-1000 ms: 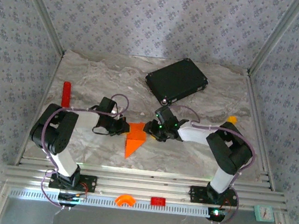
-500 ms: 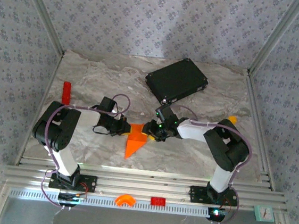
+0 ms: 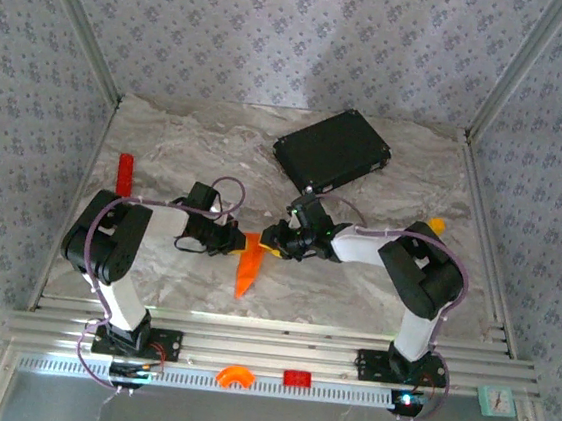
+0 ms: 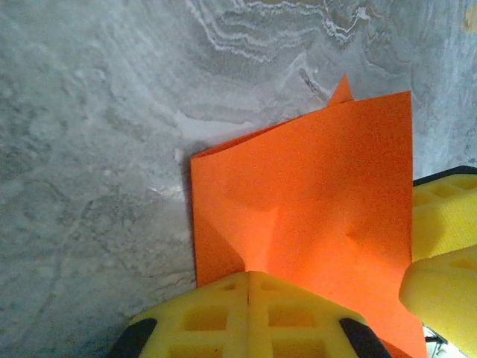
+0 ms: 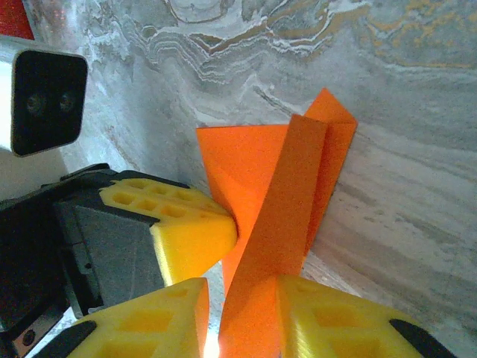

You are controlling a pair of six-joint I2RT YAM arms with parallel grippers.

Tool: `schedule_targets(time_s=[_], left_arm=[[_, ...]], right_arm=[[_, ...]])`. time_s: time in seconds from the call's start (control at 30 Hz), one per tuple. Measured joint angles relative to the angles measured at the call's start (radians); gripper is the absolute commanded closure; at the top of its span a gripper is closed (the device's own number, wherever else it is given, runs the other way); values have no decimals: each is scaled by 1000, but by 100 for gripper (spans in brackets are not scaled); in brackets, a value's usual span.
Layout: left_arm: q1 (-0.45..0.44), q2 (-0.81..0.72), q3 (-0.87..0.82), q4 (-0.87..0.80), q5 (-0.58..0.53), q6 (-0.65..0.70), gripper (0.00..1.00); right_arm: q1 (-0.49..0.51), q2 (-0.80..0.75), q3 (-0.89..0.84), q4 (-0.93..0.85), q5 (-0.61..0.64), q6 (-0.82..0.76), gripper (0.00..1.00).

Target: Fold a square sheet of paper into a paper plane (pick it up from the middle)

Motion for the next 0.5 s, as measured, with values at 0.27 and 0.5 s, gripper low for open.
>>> schedule_targets(time_s=[0.27, 0.5], left_arm=[[0, 0, 0, 0, 0, 0, 100], [0, -1, 0, 0, 0, 0, 100]], right_arm=[[-8, 2, -3, -35, 1, -3, 63], [-8, 2, -2, -86, 4, -18, 87]])
